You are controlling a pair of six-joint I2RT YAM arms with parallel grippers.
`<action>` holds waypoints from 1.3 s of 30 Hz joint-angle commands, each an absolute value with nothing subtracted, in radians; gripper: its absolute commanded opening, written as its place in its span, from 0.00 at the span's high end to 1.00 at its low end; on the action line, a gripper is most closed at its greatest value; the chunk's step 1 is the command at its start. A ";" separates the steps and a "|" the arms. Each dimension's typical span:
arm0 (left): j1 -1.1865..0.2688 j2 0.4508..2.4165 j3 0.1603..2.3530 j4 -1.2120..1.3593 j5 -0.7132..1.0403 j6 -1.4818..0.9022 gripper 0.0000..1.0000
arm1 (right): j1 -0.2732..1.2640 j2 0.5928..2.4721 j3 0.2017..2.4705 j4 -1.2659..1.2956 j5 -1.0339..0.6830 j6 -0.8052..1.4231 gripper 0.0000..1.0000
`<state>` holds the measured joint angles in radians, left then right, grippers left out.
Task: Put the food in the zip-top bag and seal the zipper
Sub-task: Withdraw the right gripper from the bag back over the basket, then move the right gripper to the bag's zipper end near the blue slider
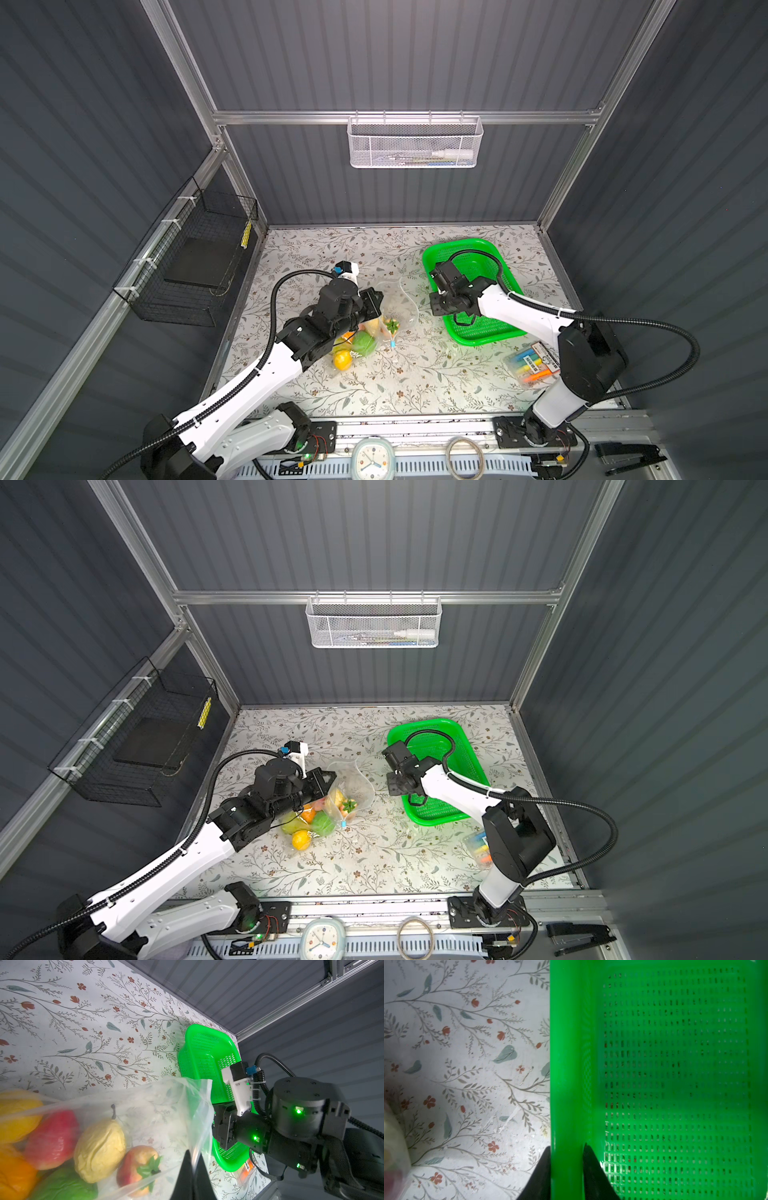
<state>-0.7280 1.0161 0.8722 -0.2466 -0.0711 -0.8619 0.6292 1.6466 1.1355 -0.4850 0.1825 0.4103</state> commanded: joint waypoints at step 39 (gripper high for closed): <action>-0.736 1.190 0.996 -0.249 0.114 -0.781 1.00 | 0.838 1.113 0.897 -0.271 -0.305 -0.300 0.36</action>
<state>-0.7280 1.1934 0.9642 -0.2466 0.0879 -0.7967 0.8150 1.1000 0.9115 -0.3344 -0.2707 -0.2008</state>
